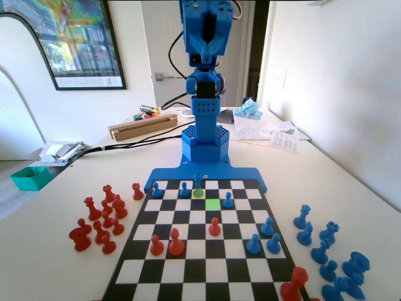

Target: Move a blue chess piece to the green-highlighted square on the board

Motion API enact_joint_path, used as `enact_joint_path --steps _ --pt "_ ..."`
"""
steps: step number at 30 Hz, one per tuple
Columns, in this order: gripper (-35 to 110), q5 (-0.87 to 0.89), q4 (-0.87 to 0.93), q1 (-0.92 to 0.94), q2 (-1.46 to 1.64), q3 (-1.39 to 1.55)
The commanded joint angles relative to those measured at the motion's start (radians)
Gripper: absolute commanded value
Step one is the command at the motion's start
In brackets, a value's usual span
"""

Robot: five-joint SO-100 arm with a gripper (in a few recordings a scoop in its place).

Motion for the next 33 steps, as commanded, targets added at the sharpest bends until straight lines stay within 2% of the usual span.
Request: enact_joint_path --steps 1,17,23,33 --pt "3 0.002 -0.018 0.014 0.018 0.008" --pt "1 -0.003 -0.02 -0.002 0.018 0.009" --pt "1 -0.129 -0.012 -0.049 -0.029 -0.046" --pt "1 -0.327 0.179 -0.123 -0.359 -0.354"
